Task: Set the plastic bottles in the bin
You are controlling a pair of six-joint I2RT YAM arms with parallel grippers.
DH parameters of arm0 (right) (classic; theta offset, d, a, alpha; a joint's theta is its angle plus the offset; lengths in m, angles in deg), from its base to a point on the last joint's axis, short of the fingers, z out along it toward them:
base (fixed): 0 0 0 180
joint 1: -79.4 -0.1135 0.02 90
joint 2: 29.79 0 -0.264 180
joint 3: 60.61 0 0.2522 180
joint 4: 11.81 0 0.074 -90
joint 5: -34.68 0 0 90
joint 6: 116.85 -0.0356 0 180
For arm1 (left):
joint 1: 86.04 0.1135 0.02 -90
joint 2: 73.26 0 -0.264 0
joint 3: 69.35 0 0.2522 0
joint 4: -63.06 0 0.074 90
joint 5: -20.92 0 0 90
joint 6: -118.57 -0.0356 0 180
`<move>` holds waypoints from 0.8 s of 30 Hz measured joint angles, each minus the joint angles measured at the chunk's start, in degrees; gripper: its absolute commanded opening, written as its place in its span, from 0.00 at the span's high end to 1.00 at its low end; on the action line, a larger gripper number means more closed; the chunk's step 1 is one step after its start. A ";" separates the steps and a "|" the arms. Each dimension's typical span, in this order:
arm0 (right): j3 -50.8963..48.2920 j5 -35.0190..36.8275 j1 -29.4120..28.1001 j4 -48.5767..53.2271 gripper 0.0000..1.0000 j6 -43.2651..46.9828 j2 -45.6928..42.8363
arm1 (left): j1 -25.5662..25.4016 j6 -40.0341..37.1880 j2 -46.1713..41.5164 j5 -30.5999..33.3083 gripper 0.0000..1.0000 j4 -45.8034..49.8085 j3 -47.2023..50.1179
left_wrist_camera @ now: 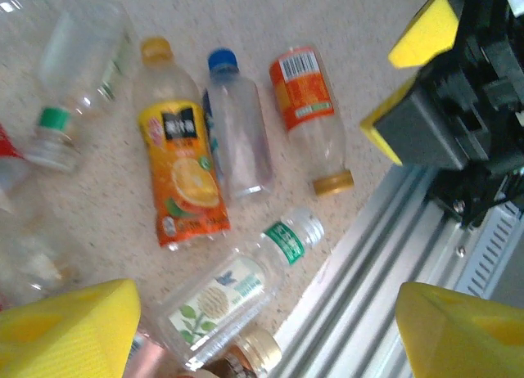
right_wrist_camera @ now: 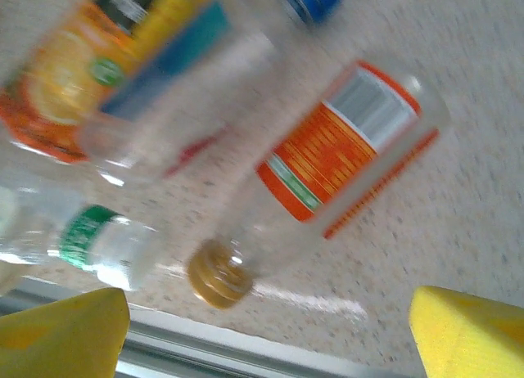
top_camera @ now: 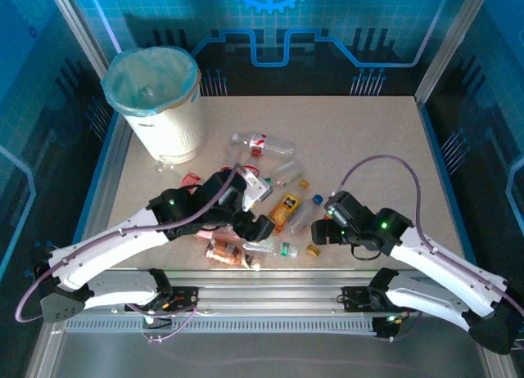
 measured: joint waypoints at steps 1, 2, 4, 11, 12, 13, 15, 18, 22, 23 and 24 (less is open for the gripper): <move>-1.53 -0.02 0.11 -0.20 0.12 -1.31 -0.92 | -0.55 0.79 0.02 0.02 0.16 -0.55 0.94; -2.80 -0.04 0.17 -0.59 0.12 -2.47 -1.88 | -0.90 1.62 0.02 0.04 0.16 -1.05 1.64; -3.78 -0.02 0.17 -1.03 0.13 -4.00 -3.23 | -1.20 2.84 0.02 0.22 0.15 -2.21 2.69; -2.03 1.40 0.76 -2.64 0.15 -3.41 -2.73 | -1.27 5.38 1.20 2.73 0.14 -4.04 3.85; -1.27 1.51 0.96 -2.86 0.14 -2.95 -1.92 | -1.27 5.81 1.33 3.13 0.14 -4.09 3.87; -0.07 1.53 1.07 -3.23 0.14 -2.23 -0.72 | -1.27 6.19 1.38 3.69 0.14 -4.31 3.98; 2.84 1.20 1.33 -4.26 0.13 0.59 2.58 | -1.27 7.15 1.36 4.87 0.14 -5.18 4.66; 7.85 -0.46 1.68 -5.40 0.12 6.29 7.63 | -1.27 8.28 1.33 6.71 0.13 -5.33 5.57; 17.62 -2.97 2.05 -6.62 0.14 19.41 16.70 | -0.66 9.92 0.07 9.42 0.13 -4.90 5.70; 20.55 -3.39 2.40 -6.51 0.14 22.86 19.32 | -0.11 10.49 -0.83 9.81 0.13 -4.85 5.77; 23.30 -3.78 2.95 -6.67 0.14 25.79 21.73 | 0.70 10.86 -2.01 10.12 0.13 -4.87 6.01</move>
